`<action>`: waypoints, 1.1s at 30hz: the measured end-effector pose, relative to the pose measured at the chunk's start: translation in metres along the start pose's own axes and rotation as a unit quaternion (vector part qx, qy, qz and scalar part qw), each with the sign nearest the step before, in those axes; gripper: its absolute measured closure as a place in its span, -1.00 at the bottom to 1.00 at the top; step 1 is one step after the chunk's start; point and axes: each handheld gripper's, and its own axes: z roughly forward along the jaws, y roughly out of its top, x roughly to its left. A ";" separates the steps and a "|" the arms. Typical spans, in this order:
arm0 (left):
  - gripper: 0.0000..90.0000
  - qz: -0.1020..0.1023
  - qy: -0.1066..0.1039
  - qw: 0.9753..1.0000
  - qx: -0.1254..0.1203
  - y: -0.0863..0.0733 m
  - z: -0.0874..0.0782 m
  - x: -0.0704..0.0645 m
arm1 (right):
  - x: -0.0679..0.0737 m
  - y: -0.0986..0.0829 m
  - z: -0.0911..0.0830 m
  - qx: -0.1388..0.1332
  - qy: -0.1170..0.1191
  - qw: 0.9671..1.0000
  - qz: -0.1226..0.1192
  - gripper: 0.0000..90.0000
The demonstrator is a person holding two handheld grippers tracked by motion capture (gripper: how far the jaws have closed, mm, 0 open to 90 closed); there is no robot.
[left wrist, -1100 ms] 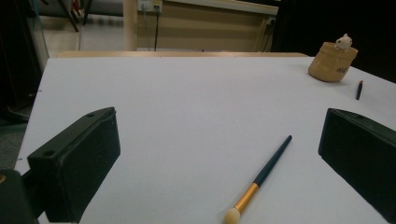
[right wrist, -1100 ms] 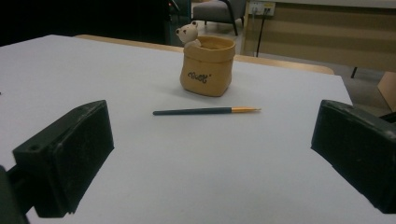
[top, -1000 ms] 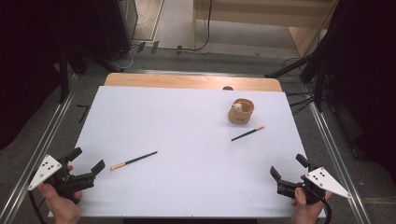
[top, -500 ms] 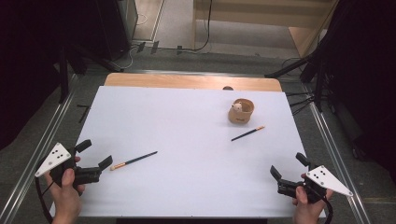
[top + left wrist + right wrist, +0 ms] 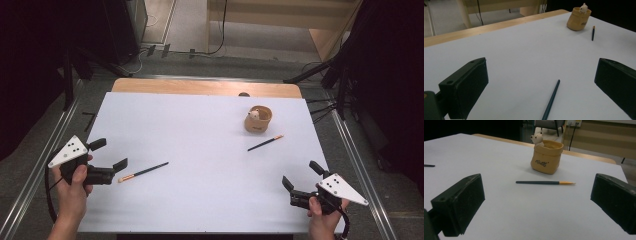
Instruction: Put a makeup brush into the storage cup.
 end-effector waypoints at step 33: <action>-0.65 0.129 -0.010 0.925 0.356 0.002 0.090 -0.033 | 0.011 -0.009 0.010 0.036 0.022 0.999 -0.018 -0.98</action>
